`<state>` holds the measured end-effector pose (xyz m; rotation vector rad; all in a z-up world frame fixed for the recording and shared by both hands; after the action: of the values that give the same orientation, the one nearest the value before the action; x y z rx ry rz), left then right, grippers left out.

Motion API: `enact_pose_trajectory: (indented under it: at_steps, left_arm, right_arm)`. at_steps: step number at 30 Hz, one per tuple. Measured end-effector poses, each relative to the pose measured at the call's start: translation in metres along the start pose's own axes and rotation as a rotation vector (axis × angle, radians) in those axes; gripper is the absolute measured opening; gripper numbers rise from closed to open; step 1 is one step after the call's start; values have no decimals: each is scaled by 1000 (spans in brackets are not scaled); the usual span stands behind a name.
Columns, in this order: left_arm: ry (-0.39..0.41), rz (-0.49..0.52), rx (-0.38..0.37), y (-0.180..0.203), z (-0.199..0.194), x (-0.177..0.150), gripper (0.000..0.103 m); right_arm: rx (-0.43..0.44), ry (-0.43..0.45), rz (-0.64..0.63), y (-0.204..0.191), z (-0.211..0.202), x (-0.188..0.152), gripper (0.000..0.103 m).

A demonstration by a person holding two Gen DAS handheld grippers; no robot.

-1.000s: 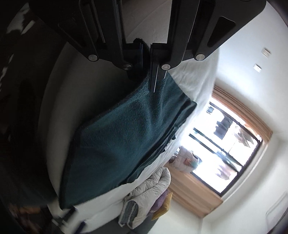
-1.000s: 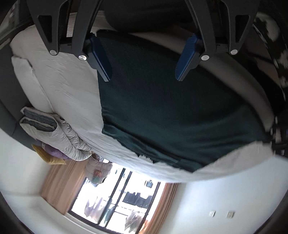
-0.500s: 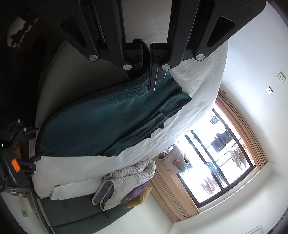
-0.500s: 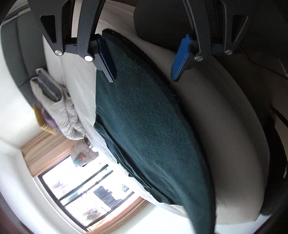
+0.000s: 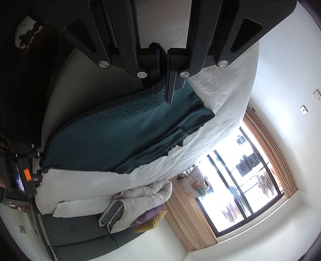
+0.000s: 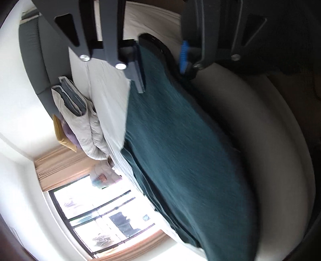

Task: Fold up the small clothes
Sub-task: 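Grasp the sweater hem with both grippers and lift it toward the collar, then lay the hem over the collar with both grippers and open them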

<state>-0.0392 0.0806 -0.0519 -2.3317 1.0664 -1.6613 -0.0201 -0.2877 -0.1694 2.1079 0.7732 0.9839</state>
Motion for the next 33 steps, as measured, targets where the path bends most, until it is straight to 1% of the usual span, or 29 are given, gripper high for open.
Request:
enact_pose_trajectory:
  at_steps: [1,3,4,5,10,12,15,18,20,24,26,30,33]
  left_arm:
    - [-11,-1,-4,2,1,-4,3]
    - [-26,3,-10,6,2,-12,3]
    - [-34,9,-13,8,2,-15,3]
    - [-41,21,-13,11,2,-19,3]
    - [-73,82,-22,21,11,-32,3]
    - [-72,82,-23,21,14,-33,3]
    - [-64,44,-21,10,17,-28,3]
    - [-57,-4,-6,-7,25,-18,3]
    - [-47,-33,14,-24,35,-9,3]
    - [-35,-124,41,-63,62,9,3]
    - [-35,-167,54,-83,79,17,3]
    - [-55,-201,83,-120,123,31,3]
    - [-105,-201,87,-149,169,38,3]
  right_arm:
    - [0,-4,-6,1,0,-1,20]
    - [1,-13,-28,4,3,-2,17]
    - [5,-18,-28,6,3,-2,10]
    - [9,-23,-29,8,2,-1,5]
    - [45,-30,-45,11,-6,3,3]
    - [40,-17,-55,14,-11,9,3]
    - [47,8,-33,31,-11,22,3]
    - [71,46,12,60,-4,46,3]
    - [75,79,15,77,4,66,3]
    - [95,123,43,105,32,105,3]
    - [98,132,57,121,54,125,3]
    - [136,109,88,141,105,160,3]
    - [188,54,104,151,154,182,3]
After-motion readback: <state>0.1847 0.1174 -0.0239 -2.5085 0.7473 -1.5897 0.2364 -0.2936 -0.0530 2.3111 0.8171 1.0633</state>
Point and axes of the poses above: each gripper's, at about its wrist camera, not at the fingertips, and z roughly the way its jaws point, y to its right, x to its top, the point moved 5 cm from there along z, roughly the way its jaws point, and after that the axes turned 3 degrees about y, right-handed, at the moved point
